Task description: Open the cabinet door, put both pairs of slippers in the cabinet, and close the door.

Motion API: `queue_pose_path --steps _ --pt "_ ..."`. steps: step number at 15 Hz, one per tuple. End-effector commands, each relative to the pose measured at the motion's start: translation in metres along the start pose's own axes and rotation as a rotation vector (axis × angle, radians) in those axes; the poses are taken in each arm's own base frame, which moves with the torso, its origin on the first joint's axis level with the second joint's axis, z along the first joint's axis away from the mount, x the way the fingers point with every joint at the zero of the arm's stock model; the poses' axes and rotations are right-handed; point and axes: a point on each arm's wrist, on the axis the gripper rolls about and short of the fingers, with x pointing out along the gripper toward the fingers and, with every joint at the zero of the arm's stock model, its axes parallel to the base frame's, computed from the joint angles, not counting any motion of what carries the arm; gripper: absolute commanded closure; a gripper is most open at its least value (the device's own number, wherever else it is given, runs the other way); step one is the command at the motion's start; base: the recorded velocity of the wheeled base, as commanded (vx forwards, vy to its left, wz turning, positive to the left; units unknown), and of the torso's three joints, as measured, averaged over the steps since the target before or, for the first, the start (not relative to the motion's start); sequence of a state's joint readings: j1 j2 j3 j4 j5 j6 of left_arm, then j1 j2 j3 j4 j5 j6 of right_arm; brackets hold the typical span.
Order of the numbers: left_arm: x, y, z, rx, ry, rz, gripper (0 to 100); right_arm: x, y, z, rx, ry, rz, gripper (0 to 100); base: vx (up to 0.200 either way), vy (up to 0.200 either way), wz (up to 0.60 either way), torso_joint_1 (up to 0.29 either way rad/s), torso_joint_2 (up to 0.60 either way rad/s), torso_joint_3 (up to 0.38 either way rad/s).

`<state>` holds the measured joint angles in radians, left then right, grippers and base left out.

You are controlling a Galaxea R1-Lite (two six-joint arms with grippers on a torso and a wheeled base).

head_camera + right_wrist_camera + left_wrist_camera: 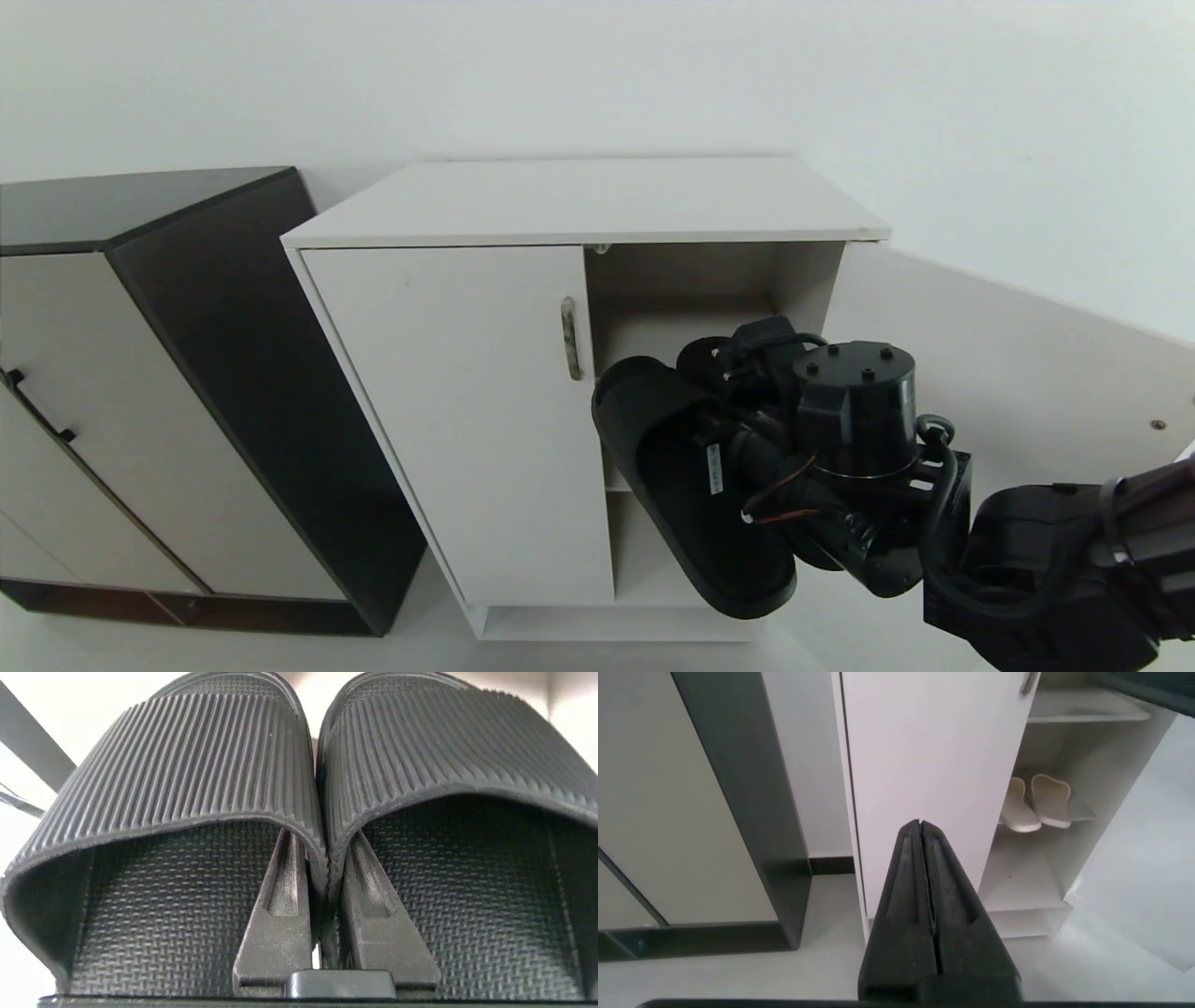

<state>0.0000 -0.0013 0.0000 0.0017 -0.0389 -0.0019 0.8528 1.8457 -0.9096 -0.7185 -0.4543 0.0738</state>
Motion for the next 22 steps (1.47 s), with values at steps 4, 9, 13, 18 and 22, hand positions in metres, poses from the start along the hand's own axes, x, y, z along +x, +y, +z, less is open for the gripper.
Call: queue_pose_path --steps 4,9,13,18,22 --pt "0.0 0.0 0.0 -0.001 0.001 0.001 100 0.001 0.0 -0.001 -0.002 0.003 -0.001 100 0.0 0.0 0.0 -0.118 0.46 0.343" --pt "0.0 0.0 0.0 -0.001 0.001 0.001 100 0.001 0.0 -0.002 -0.003 0.006 -0.002 100 0.0 0.0 0.0 -0.058 0.45 0.385" --pt "0.0 0.0 0.0 -0.001 0.001 0.001 100 0.004 -0.001 -0.005 -0.031 0.012 -0.011 100 0.0 0.0 0.0 -0.002 0.18 0.168" --pt "0.0 0.0 0.0 -0.003 0.001 0.001 100 0.013 0.013 0.021 0.002 0.016 -0.145 100 0.0 0.0 0.0 0.0 0.0 0.0" --pt "0.0 0.0 0.0 -0.001 0.001 0.001 100 0.007 0.028 0.074 0.151 -0.014 -0.331 100 0.0 0.0 0.0 0.0 0.0 0.0"
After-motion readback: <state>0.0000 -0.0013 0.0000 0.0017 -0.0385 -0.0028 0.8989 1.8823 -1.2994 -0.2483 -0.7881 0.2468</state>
